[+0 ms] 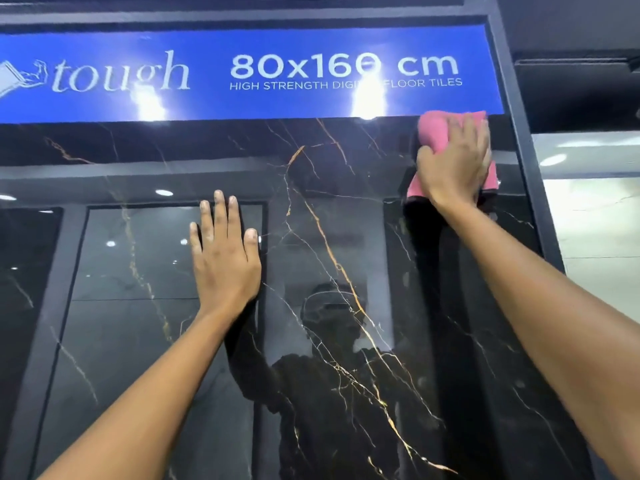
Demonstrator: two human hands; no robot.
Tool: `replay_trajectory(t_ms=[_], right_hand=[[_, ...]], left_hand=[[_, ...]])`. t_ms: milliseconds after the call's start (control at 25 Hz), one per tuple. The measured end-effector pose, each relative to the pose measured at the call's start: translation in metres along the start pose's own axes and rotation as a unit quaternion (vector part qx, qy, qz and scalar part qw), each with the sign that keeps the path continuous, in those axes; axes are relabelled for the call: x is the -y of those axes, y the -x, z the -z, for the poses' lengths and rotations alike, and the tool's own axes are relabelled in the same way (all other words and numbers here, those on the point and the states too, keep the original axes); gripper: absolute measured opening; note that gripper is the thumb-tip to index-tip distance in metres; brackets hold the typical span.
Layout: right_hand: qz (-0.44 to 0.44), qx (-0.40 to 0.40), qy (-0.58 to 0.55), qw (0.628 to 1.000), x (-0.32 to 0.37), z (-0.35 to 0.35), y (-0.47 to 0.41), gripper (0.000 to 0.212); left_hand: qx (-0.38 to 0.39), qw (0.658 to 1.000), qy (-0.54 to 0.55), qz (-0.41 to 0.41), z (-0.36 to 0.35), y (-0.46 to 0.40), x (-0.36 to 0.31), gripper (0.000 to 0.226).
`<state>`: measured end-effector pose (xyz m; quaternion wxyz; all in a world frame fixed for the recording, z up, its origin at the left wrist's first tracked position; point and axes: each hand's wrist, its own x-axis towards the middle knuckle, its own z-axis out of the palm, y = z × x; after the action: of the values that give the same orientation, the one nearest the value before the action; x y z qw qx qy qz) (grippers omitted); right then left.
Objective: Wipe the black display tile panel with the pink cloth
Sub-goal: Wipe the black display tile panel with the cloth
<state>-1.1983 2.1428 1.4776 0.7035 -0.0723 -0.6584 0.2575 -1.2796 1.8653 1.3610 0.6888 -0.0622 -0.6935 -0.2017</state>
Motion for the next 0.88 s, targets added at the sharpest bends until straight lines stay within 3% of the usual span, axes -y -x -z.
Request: replay_trajectory(t_ms=[40,80,120,200,240,280,320,400,480,560,600,720,760,880], right_hand=[[-0.029,-0.008,0.007,1.0,0.02,-0.007,0.014,0.071],[0.005,0.014,-0.002,1.0,0.046,-0.016,0.03,0.074],[0.107,0.059,-0.011,0.992,0.072,-0.029,0.049,0.075],[0.373,0.182,0.025,0.909,0.112,-0.049,0.082,0.076],[0.457,0.208,0.058,0.863,0.121,-0.05,0.082,0.076],[0.492,0.205,0.083,0.842,0.12,-0.049,0.065,0.076],[0.462,0.19,0.082,0.862,0.111,-0.045,0.043,0.076],[0.333,0.132,0.05,0.932,0.069,-0.032,0.0,0.075],[0.209,0.08,0.052,0.973,0.012,-0.011,-0.014,0.074],[0.131,0.03,0.059,0.989,-0.03,0.002,0.019,0.073],[0.136,0.019,0.048,0.989,-0.043,0.008,0.048,0.073],[0.268,0.049,0.068,0.96,-0.093,0.018,0.113,0.072],[0.261,0.053,0.086,0.96,-0.105,0.023,0.109,0.071],[0.065,0.024,0.095,0.993,-0.108,0.035,0.039,0.071]], left_hand=[[-0.002,1.0,0.002,0.003,0.0,0.001,0.0,0.056],[-0.002,1.0,0.006,0.003,0.0,0.0,0.0,0.056],[0.001,1.0,0.009,0.003,0.001,-0.001,0.0,0.056],[0.006,1.0,0.007,0.003,0.002,-0.001,0.001,0.055],[0.005,1.0,0.005,0.003,0.002,-0.001,0.001,0.055],[0.005,1.0,0.005,0.003,0.003,-0.002,0.001,0.056],[0.006,1.0,0.008,0.003,0.003,-0.002,0.001,0.057],[0.003,1.0,0.015,0.002,0.003,-0.002,0.001,0.057],[0.003,1.0,0.019,0.022,0.004,-0.002,-0.003,0.055],[-0.001,0.998,0.039,0.056,0.004,0.001,-0.021,0.055],[-0.003,0.997,0.059,0.058,0.002,0.004,-0.039,0.055],[0.025,0.994,0.111,0.0,-0.009,0.018,-0.101,0.056],[0.038,0.993,0.108,-0.013,-0.014,0.022,-0.115,0.057],[0.041,0.998,0.017,-0.037,-0.032,0.033,-0.127,0.061]])
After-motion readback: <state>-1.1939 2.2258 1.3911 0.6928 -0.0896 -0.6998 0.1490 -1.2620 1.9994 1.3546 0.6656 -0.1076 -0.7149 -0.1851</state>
